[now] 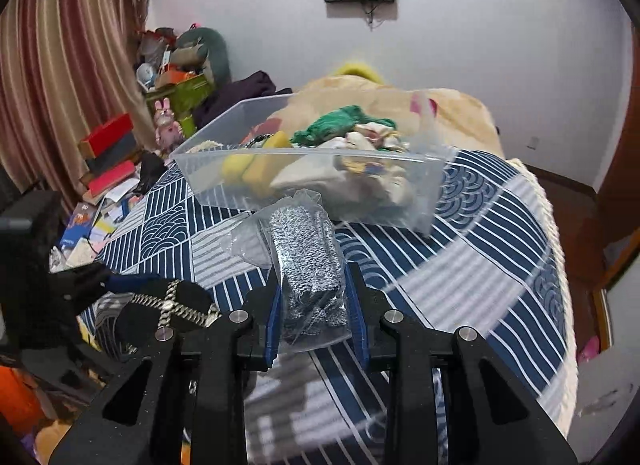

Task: Organize soft objects
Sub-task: 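Grasp the black chain-trimmed bag with the left tool while the right tool grasps the bagged grey sock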

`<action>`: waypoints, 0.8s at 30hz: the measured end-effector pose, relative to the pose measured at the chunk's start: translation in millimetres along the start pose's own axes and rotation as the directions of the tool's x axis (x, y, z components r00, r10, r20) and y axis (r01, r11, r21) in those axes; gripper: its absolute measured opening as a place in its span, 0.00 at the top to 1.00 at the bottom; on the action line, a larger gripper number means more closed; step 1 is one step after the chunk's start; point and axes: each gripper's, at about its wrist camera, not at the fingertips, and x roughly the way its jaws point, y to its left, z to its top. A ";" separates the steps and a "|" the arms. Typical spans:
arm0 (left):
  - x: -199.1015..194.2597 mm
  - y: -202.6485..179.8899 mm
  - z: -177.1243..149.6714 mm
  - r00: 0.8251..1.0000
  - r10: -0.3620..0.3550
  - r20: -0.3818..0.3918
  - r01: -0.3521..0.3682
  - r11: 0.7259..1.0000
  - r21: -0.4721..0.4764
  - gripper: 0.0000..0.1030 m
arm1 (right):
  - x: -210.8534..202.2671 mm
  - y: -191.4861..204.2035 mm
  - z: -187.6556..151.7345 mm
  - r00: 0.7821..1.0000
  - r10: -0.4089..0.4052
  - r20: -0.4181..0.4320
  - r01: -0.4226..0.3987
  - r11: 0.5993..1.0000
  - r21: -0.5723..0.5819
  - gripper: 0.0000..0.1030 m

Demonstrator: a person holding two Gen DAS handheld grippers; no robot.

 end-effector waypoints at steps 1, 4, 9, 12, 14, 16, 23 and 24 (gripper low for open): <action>-0.3 -3.1 -1.1 1.000 0.005 0.007 -0.006 1.000 0.010 0.28 | -2.1 -0.6 -1.7 1.000 -0.003 0.003 0.003 1.000 0.003 0.74; -3.1 -5.3 -1.6 1.000 -0.016 0.012 0.016 1.000 0.010 0.53 | -7.6 -1.9 -4.4 1.000 -0.008 0.019 0.008 1.000 0.014 0.74; -18.9 -4.3 4.4 0.999 -0.021 0.042 0.019 0.999 0.032 0.80 | -23.3 -5.4 -0.8 0.998 -0.004 0.062 0.002 1.000 0.031 0.74; -32.8 0.0 14.3 0.996 -0.007 0.092 0.003 0.999 0.044 0.82 | -32.5 -5.7 3.3 0.996 -0.005 0.093 0.002 1.000 0.030 0.74; -43.2 2.0 25.7 0.991 0.010 0.136 -0.016 0.999 0.045 0.82 | -36.7 -7.6 9.0 0.993 -0.007 0.116 0.003 0.999 0.032 0.74; -52.1 5.8 36.4 0.984 0.024 0.175 -0.031 0.999 0.037 0.82 | -38.7 -8.3 16.0 0.990 -0.009 0.138 0.004 0.999 0.037 0.74; -76.1 25.9 87.4 0.946 0.077 0.314 -0.072 0.997 -0.029 0.82 | -38.2 -10.4 42.8 0.978 -0.016 0.209 0.004 0.999 0.054 0.74; -78.0 28.4 93.4 0.940 0.086 0.331 -0.078 0.996 -0.037 0.82 | -37.0 -10.4 46.8 0.976 -0.017 0.218 0.005 0.998 0.055 0.74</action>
